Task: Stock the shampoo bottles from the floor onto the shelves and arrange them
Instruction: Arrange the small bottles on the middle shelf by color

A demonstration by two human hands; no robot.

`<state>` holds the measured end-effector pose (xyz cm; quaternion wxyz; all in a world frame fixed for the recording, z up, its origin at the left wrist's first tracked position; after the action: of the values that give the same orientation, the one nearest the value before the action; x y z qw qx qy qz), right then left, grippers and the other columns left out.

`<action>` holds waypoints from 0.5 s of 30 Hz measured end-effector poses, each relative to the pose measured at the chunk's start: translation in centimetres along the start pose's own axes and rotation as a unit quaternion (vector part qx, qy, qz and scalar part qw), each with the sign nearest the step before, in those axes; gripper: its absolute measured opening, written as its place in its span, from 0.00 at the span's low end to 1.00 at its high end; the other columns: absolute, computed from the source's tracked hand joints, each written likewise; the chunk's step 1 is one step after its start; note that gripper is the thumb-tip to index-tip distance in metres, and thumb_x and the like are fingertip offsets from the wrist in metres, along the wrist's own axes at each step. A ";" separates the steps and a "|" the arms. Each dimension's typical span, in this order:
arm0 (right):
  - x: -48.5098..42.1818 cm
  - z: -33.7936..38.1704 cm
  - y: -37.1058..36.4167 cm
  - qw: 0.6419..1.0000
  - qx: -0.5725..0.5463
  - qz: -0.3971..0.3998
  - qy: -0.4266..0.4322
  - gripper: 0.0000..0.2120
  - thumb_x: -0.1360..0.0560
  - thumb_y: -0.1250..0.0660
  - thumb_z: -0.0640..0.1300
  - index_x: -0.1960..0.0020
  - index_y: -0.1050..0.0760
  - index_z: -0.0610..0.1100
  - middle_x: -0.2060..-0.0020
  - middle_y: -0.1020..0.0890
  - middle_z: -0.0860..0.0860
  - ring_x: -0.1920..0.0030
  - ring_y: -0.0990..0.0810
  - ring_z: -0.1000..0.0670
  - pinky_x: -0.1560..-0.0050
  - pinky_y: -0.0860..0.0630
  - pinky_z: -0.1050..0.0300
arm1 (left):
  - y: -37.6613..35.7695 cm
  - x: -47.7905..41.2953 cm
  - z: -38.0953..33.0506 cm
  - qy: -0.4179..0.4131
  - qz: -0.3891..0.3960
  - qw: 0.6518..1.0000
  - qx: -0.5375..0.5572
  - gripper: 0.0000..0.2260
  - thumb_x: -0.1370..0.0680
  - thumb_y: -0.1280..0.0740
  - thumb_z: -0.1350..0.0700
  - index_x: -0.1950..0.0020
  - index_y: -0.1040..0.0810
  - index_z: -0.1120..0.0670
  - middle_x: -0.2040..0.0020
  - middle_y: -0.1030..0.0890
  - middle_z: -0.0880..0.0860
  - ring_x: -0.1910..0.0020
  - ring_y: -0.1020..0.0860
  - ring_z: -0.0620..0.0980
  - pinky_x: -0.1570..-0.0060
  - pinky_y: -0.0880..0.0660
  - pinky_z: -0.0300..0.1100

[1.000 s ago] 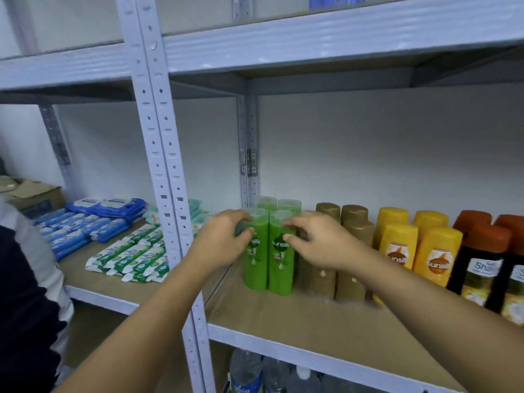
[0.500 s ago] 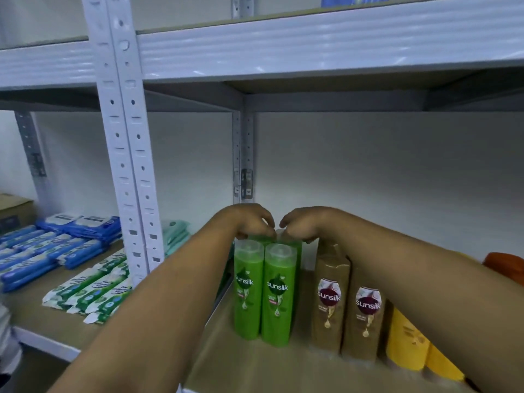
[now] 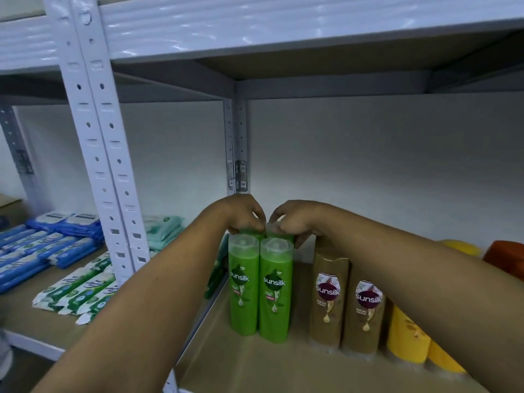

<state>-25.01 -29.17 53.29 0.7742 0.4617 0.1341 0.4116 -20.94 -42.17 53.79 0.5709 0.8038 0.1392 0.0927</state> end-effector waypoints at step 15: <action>12.0 -8.2 5.1 0.953 0.300 0.018 -0.026 0.23 0.25 0.30 0.56 0.33 0.26 0.49 0.42 0.19 0.53 0.44 0.21 0.50 0.42 0.21 0.49 | -2.6 6.2 -13.8 -0.247 0.034 0.965 -0.081 0.19 0.27 0.26 0.39 0.40 0.19 0.46 0.48 0.18 0.43 0.50 0.20 0.43 0.49 0.23 0.42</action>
<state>-24.93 -13.85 55.12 0.5958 0.6856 0.2232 0.3537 -19.61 -26.98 55.88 0.6469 0.7574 -0.0414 -0.0779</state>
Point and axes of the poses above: each hand's wrist, its own x-axis away from the middle knuckle, its own y-axis out of the back of the hand, z = x × y, the point moved 7 cm from there along -x, towards the middle knuckle
